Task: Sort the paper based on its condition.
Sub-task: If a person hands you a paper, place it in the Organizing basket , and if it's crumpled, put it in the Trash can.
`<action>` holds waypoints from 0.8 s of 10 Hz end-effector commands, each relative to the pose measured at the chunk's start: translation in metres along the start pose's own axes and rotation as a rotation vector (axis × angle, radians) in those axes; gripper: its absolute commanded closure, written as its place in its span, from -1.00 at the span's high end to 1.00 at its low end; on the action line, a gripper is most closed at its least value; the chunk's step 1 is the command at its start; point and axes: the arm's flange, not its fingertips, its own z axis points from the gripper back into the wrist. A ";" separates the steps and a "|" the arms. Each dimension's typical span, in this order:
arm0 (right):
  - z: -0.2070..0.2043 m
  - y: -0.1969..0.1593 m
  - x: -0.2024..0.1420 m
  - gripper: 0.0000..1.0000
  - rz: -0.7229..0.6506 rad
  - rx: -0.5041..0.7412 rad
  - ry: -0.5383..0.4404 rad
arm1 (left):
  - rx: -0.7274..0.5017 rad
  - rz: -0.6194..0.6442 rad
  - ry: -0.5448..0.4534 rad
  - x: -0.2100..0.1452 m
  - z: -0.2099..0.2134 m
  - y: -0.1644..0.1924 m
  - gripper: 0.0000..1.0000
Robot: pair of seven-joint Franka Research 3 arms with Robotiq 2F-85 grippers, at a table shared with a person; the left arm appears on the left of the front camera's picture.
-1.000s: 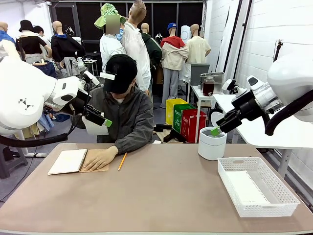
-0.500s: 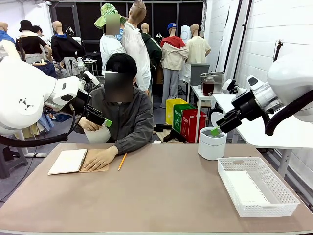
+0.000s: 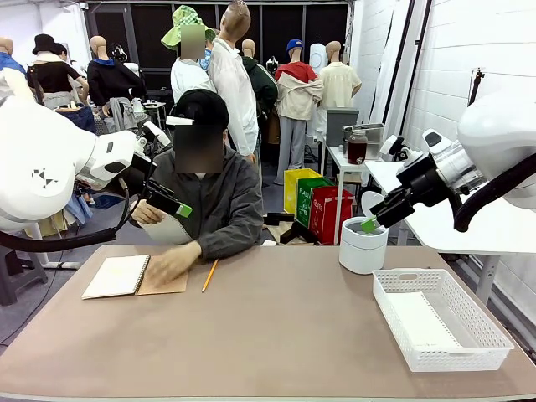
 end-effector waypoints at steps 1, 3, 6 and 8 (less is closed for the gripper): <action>-0.001 0.000 0.001 1.00 0.001 0.014 -0.009 | -0.007 0.011 0.002 -0.001 0.000 0.000 1.00; -0.001 0.000 0.001 1.00 0.001 0.014 -0.009 | -0.007 0.011 0.002 -0.001 0.000 0.000 1.00; -0.001 0.000 0.001 1.00 0.001 0.014 -0.009 | -0.007 0.011 0.002 -0.001 0.000 0.000 1.00; -0.001 0.000 0.001 1.00 0.001 0.014 -0.009 | -0.007 0.011 0.002 -0.001 0.000 0.000 1.00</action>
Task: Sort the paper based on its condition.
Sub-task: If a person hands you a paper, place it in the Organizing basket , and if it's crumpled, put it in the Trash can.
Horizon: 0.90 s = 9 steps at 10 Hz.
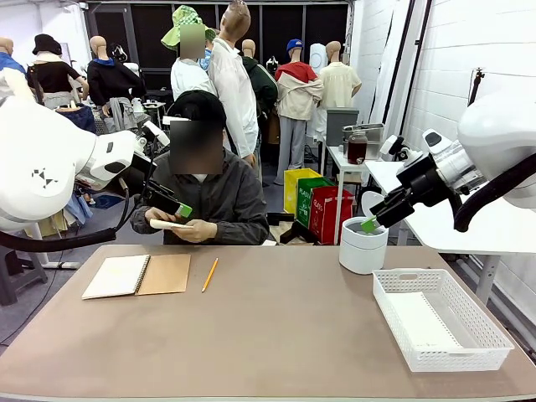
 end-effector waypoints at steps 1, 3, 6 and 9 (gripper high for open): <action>-0.001 0.000 0.001 1.00 0.001 0.014 -0.009 | -0.007 0.011 0.002 -0.001 0.000 0.000 1.00; -0.001 0.000 0.001 1.00 0.001 0.014 -0.009 | -0.007 0.011 0.002 -0.001 0.000 0.000 1.00; -0.001 0.000 0.001 1.00 0.001 0.014 -0.009 | -0.007 0.011 0.002 -0.001 0.000 0.000 1.00; -0.001 0.000 0.001 1.00 0.001 0.014 -0.009 | -0.007 0.011 0.002 -0.001 0.000 0.000 1.00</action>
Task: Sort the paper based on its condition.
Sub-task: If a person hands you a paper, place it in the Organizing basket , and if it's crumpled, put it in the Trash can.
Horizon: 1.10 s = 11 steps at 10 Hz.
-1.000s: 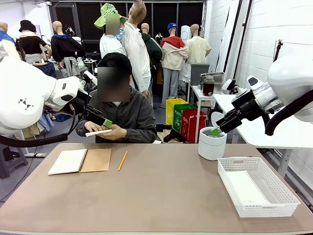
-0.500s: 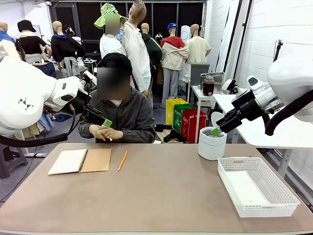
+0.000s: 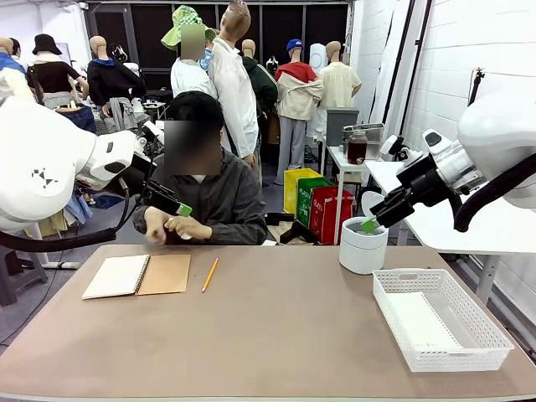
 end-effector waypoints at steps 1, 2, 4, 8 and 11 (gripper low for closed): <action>-0.001 0.000 0.001 1.00 0.001 0.014 -0.009 | -0.007 0.011 0.002 -0.001 0.000 0.000 1.00; -0.001 0.000 0.001 1.00 0.001 0.014 -0.009 | -0.007 0.011 0.002 -0.001 0.000 0.000 1.00; -0.001 0.000 0.001 1.00 0.001 0.014 -0.009 | -0.007 0.011 0.002 -0.001 0.000 0.000 1.00; -0.001 0.000 0.001 1.00 0.001 0.014 -0.009 | -0.007 0.011 0.002 -0.001 0.000 0.000 1.00; -0.001 0.000 0.001 1.00 0.001 0.014 -0.009 | -0.007 0.011 0.002 -0.001 0.000 0.000 1.00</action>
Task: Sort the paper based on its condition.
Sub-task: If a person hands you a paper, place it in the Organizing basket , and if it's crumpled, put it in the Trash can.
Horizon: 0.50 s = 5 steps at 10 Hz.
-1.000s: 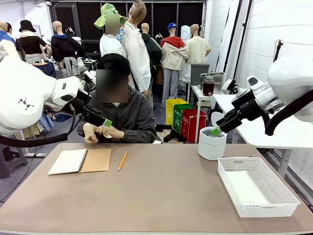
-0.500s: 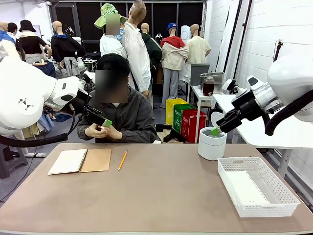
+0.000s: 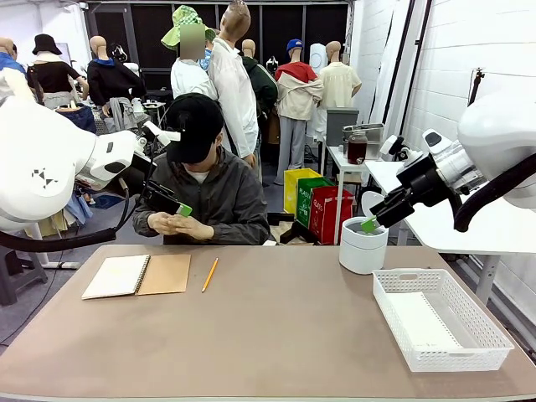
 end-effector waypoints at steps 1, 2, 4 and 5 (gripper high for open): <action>-0.001 0.000 0.001 1.00 0.001 0.014 -0.009 | -0.007 0.011 0.002 -0.001 0.000 0.000 1.00; -0.001 0.000 0.001 1.00 0.001 0.014 -0.009 | -0.007 0.011 0.002 -0.001 0.000 0.000 1.00; -0.001 0.000 0.001 1.00 0.001 0.014 -0.009 | -0.007 0.011 0.002 -0.001 0.000 0.000 1.00; -0.001 0.000 0.001 1.00 0.001 0.014 -0.009 | -0.007 0.011 0.002 -0.001 0.000 0.000 1.00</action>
